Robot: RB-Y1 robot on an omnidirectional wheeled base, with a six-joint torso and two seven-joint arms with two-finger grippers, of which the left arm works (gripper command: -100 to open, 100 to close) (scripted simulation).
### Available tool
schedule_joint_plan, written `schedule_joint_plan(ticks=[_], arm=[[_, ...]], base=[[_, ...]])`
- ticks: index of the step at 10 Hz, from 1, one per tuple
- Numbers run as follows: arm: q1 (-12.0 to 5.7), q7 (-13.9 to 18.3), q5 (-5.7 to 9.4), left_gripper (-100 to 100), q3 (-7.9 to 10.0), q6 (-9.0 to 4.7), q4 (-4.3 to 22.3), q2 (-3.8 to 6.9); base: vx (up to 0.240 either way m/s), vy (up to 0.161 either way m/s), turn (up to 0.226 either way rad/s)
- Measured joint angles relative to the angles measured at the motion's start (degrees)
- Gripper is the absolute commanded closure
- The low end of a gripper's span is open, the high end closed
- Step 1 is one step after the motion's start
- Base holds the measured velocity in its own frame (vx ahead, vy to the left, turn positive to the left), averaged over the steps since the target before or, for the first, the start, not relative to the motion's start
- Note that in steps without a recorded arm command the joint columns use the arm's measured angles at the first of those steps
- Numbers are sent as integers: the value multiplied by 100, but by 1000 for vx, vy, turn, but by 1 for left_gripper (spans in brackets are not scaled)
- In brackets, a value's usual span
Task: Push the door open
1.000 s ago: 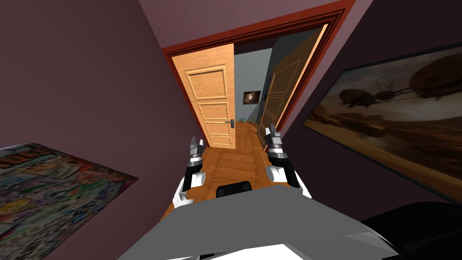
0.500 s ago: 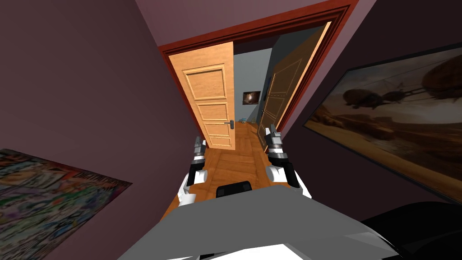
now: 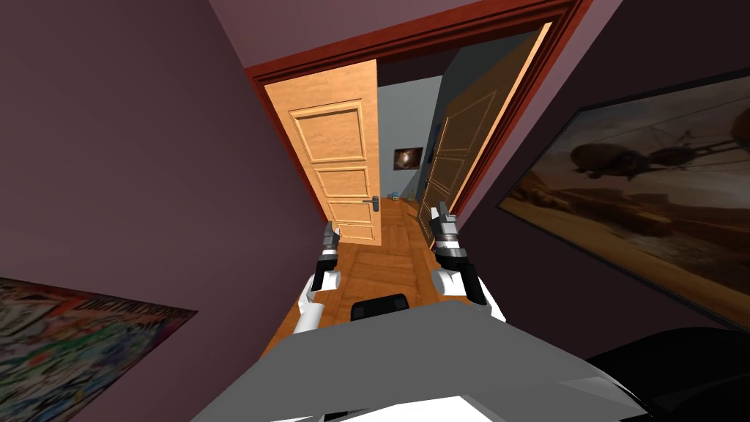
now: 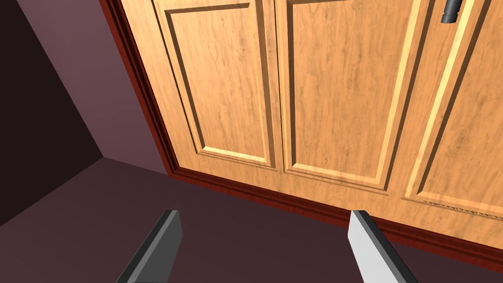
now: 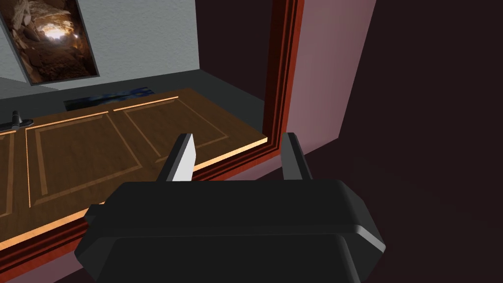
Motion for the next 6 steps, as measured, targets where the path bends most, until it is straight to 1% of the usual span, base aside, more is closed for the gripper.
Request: schedule_joint_plan(ticks=[2,3,4,6], arm=[[-138,5,-4,-100,-17,66,198,-1],[-248,7,-5,-100,-19,33,403,-6],[-372,19,0,-100,-16,41,584,8],[-592,18,-8,-100,-39,65,947,-16]], base=[[59,-20,-3],[75,-30,-16],[95,-34,-10],[99,-23,-9]])
